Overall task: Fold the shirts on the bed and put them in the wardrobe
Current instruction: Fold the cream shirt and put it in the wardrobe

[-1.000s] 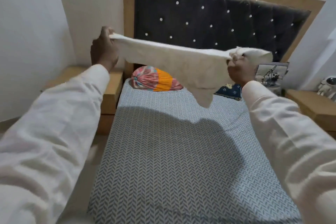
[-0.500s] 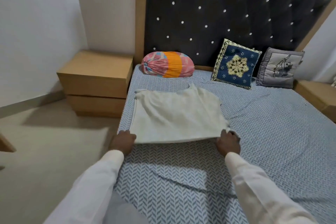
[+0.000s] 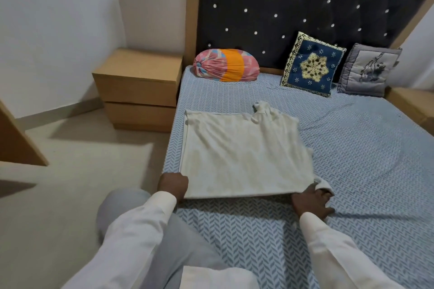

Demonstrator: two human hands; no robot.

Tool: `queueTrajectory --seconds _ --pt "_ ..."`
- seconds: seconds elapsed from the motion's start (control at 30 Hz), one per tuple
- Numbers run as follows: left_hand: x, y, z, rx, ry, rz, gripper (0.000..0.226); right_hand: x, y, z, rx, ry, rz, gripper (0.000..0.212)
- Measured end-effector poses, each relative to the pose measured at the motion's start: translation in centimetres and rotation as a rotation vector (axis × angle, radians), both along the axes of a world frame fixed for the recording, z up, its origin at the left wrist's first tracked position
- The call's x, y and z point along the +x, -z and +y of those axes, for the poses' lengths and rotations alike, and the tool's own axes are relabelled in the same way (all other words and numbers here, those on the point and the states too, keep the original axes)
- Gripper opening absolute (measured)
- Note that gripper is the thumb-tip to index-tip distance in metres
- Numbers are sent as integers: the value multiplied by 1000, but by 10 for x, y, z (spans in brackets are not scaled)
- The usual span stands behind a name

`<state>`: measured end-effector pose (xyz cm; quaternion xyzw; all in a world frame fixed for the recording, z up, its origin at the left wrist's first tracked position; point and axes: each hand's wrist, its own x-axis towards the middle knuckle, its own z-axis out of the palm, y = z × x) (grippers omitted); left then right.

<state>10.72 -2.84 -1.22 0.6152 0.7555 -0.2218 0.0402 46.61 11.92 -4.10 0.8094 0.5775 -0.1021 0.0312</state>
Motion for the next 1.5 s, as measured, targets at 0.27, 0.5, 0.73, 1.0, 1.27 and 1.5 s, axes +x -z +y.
queueTrajectory --seconds 0.27,0.5,0.73,1.0,1.27,1.5 --pt "-2 10 -25 -158 57 -24 40 19 37 -71 -84 33 -19 77" --pt "13 -1 7 -350 -105 -243 48 48 37 -78 151 180 142 57" --pt "47 13 57 -54 7 -530 68 88 37 -11 159 420 587 60" --pt "58 37 76 -140 41 -420 93 96 46 30 228 350 1162 37" --pt "67 39 86 -180 29 -307 100 153 20 -7 428 592 1130 18" --pt "82 33 90 -218 -10 -276 93 157 24 -26 226 531 589 27"
